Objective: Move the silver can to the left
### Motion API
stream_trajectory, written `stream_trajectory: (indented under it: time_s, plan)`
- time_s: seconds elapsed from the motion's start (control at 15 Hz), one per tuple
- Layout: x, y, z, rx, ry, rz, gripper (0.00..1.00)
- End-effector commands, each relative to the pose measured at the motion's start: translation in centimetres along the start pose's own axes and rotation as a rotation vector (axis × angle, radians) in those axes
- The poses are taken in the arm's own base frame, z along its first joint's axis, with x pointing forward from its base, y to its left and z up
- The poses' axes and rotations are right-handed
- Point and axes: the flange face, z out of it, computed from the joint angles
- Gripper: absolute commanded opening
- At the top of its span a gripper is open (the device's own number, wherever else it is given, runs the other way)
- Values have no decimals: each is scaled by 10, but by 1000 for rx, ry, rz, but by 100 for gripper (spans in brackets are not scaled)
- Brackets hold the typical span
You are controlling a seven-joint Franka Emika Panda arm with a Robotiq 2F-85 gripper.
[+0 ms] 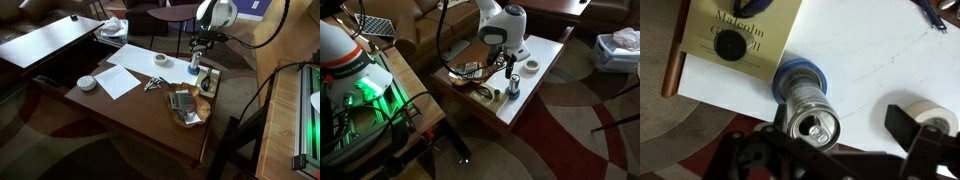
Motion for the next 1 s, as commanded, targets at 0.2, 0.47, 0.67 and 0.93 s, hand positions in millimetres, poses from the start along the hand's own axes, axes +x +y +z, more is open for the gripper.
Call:
stream_trajectory:
  time_s: [0.2,0.47,0.67,0.93]
  plan:
    - [-3,3,14,-30,85,-69,100]
    - [-3,7,25,-56,108,-71,100]
    - [-4,13,35,-79,103,-71,100]
    - [-6,13,44,-55,90,-57,73]
